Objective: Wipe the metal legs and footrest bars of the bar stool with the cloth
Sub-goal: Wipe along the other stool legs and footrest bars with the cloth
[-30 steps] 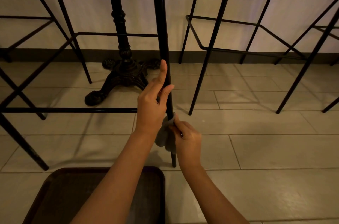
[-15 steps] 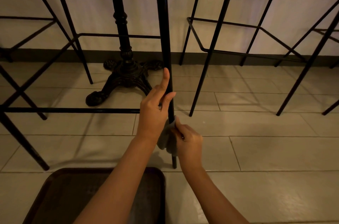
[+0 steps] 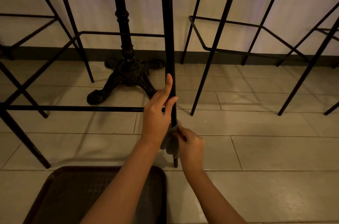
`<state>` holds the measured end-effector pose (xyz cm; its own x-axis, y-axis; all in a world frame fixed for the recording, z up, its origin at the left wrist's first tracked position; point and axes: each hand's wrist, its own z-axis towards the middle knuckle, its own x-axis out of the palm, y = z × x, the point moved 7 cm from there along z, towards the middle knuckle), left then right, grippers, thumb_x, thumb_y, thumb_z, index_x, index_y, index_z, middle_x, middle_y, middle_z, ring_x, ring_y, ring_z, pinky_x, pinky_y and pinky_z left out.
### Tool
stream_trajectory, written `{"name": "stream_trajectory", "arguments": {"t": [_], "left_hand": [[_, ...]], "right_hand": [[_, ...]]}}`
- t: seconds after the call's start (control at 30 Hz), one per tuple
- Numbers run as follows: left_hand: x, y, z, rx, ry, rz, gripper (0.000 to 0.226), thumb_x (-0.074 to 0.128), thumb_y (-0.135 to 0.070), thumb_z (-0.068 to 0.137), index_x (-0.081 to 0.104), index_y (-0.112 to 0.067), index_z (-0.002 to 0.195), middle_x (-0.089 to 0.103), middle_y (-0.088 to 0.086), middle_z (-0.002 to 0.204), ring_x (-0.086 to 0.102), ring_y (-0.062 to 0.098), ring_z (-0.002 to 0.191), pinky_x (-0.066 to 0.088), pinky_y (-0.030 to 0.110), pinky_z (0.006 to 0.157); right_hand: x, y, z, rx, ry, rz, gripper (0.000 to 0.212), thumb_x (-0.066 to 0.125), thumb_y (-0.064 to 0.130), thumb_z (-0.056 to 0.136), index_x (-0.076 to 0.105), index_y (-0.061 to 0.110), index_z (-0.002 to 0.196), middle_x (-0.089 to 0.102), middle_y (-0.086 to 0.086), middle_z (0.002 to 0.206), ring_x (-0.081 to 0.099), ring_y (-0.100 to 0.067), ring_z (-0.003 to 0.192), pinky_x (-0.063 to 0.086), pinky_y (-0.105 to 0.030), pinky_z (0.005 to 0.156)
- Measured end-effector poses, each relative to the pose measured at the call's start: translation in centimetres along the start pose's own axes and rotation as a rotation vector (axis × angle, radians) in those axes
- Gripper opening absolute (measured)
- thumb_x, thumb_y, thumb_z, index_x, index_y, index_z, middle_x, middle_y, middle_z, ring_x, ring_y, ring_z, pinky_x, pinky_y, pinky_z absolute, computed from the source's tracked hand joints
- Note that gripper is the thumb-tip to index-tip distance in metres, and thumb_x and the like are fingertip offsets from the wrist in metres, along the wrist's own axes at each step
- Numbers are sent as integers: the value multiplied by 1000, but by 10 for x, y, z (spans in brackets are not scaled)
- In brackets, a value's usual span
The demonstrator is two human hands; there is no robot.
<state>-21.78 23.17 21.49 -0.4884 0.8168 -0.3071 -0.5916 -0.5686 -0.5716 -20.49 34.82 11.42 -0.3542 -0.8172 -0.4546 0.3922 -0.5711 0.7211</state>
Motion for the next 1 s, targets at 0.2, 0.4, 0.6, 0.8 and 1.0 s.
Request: {"name": "stream_trajectory", "arguments": {"t": [0.2,0.4,0.6,0.8,1.0], "left_hand": [[1,0,-2,10,4,-4,68,50,-22,89,11,-51,138,59,11,78,52,17,71,47,14,71],[3,2,-6,-28,15,-15,67,50,-25,89,12,-53,136,60,15,82,54,25,70,46,20,67],[4,3,-7,-15,11,-2,68,51,-25,89,11,-53,137,60,16,82,54,22,70,45,16,69],[4,4,-8,-18,4,0,68,51,-23,89,12,-52,137,61,18,87,56,25,75,46,15,74],[4,5,-9,-22,7,0,68,51,-23,89,11,-52,137,61,16,85,55,21,74,46,11,76]], "right_hand": [[6,-9,-13,38,2,-36,26,63,1,76,69,3,101,69,-5,68,58,-4,56,39,1,64],[12,-25,-21,98,85,-66,27,58,5,77,70,5,102,69,-3,66,61,-10,53,42,-6,61],[8,-16,-16,26,41,-66,30,69,-5,74,69,3,103,68,-4,69,55,-1,58,38,3,66],[19,-37,-28,104,109,-78,28,62,1,77,70,5,104,70,-5,72,64,-14,59,46,-13,66],[18,-34,-31,101,118,-99,27,63,-2,76,70,3,101,69,-4,70,60,-8,58,39,-2,68]]}}
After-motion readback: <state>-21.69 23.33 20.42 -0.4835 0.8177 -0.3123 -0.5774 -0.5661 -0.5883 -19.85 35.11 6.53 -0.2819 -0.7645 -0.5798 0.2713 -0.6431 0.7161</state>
